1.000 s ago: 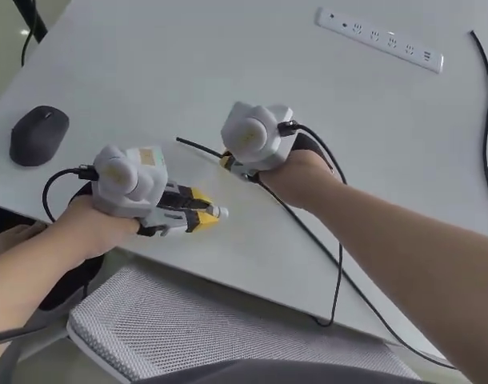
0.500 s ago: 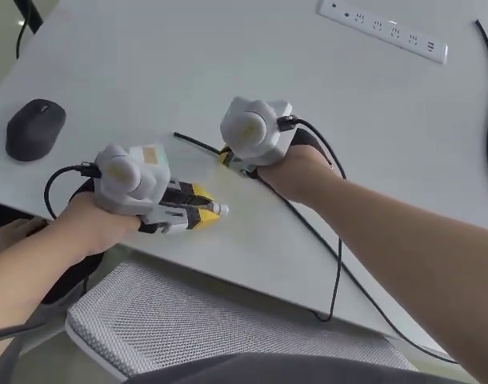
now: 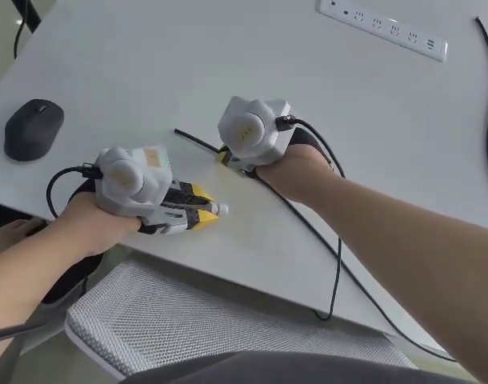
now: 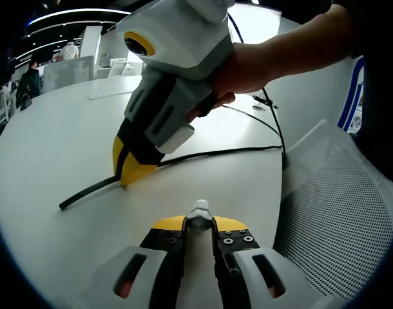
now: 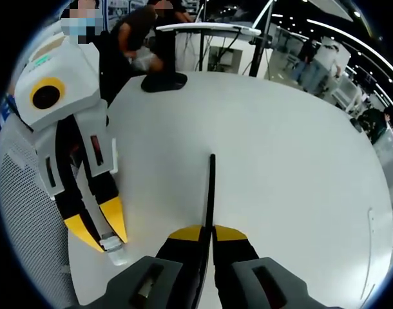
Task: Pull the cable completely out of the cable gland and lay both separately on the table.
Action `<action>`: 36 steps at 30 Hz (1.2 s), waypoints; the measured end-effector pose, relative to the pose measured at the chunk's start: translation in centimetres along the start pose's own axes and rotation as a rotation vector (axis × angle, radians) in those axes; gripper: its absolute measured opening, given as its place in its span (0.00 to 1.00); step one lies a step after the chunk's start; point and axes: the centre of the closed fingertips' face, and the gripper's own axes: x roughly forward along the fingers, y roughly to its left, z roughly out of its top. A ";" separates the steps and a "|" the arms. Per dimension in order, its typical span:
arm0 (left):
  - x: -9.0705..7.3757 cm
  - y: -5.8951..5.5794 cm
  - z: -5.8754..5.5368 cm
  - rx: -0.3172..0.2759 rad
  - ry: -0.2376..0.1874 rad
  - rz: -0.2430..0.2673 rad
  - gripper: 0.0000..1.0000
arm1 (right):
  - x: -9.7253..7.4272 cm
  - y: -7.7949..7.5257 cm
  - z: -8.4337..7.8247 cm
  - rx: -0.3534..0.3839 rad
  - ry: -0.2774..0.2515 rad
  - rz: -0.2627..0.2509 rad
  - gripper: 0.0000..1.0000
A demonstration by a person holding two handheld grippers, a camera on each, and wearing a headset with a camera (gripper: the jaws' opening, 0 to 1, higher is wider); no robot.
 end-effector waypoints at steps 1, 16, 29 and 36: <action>0.0 0.0 -0.1 0.005 0.005 0.000 0.16 | 0.0 0.0 0.0 0.000 0.000 0.001 0.01; 0.1 0.0 0.0 0.019 0.012 0.008 0.16 | 0.0 -0.4 0.1 0.017 0.002 -0.015 0.08; -0.1 0.0 0.3 0.016 0.011 0.013 0.20 | -3.0 -1.2 1.4 0.088 -0.090 -0.056 0.14; -0.5 0.0 0.5 0.016 0.010 0.019 0.23 | -5.4 -0.9 1.2 0.106 -0.130 -0.082 0.20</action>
